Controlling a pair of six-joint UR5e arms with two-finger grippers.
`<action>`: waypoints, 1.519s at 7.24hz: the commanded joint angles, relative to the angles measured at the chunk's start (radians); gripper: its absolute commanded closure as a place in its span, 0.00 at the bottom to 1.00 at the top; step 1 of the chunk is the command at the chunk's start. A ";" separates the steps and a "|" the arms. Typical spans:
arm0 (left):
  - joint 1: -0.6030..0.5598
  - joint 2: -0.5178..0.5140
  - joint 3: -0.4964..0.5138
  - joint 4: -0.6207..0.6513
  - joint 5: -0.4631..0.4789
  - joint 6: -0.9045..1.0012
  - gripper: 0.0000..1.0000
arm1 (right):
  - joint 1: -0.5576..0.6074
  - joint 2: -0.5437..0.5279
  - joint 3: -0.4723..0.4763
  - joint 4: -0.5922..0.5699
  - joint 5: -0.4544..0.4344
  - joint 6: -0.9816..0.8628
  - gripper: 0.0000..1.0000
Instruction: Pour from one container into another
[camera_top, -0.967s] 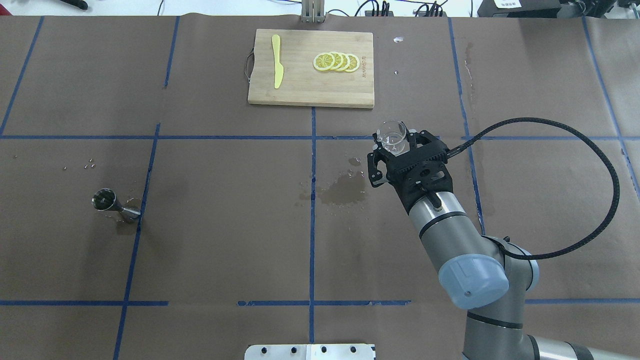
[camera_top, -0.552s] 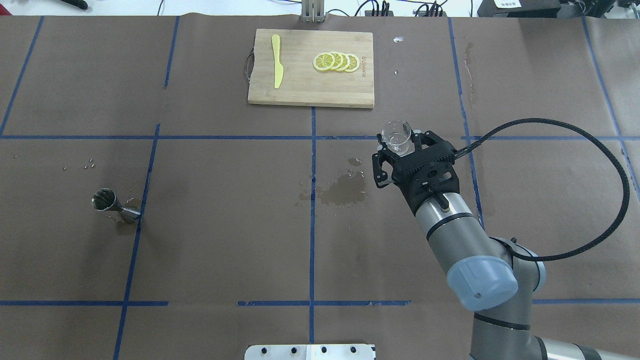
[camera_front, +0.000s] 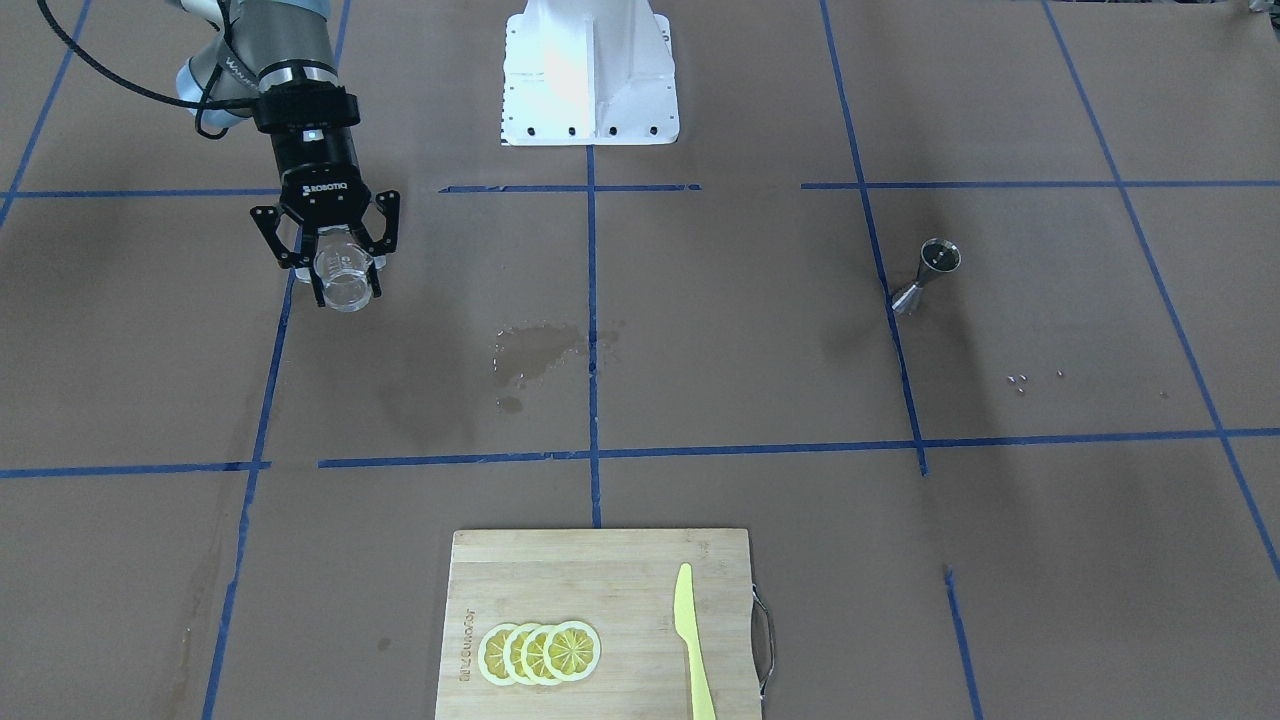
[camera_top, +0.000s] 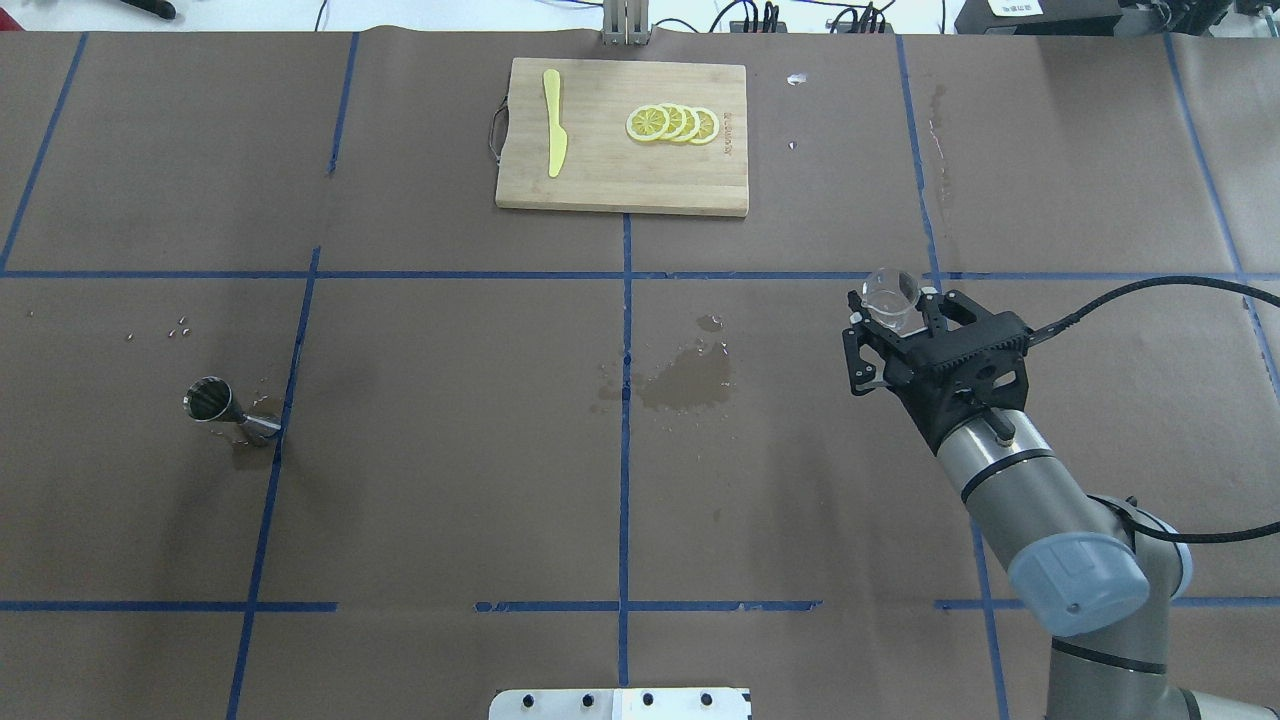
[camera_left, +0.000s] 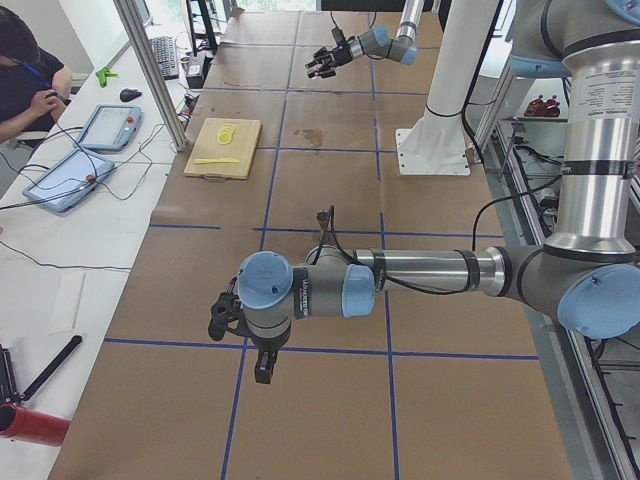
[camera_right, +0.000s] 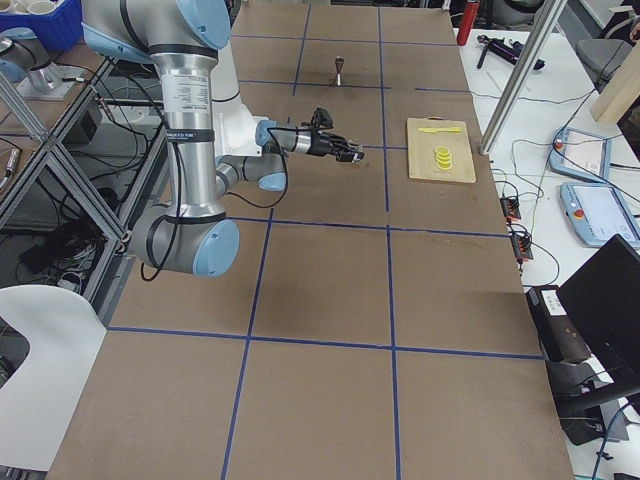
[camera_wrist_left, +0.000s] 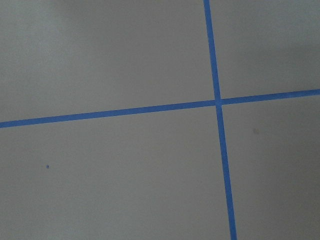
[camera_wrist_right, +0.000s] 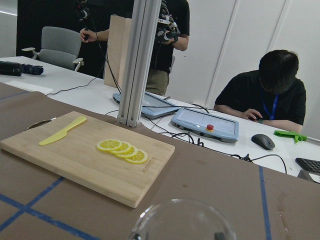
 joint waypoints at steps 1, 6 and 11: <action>0.000 0.000 -0.011 -0.001 -0.002 0.000 0.00 | -0.003 -0.101 -0.010 0.003 -0.002 0.152 1.00; 0.000 0.000 -0.016 -0.001 -0.002 0.002 0.00 | -0.106 -0.108 -0.128 -0.008 -0.111 0.426 1.00; 0.000 0.000 -0.016 0.001 -0.002 0.002 0.00 | -0.138 -0.091 -0.209 -0.002 -0.191 0.494 1.00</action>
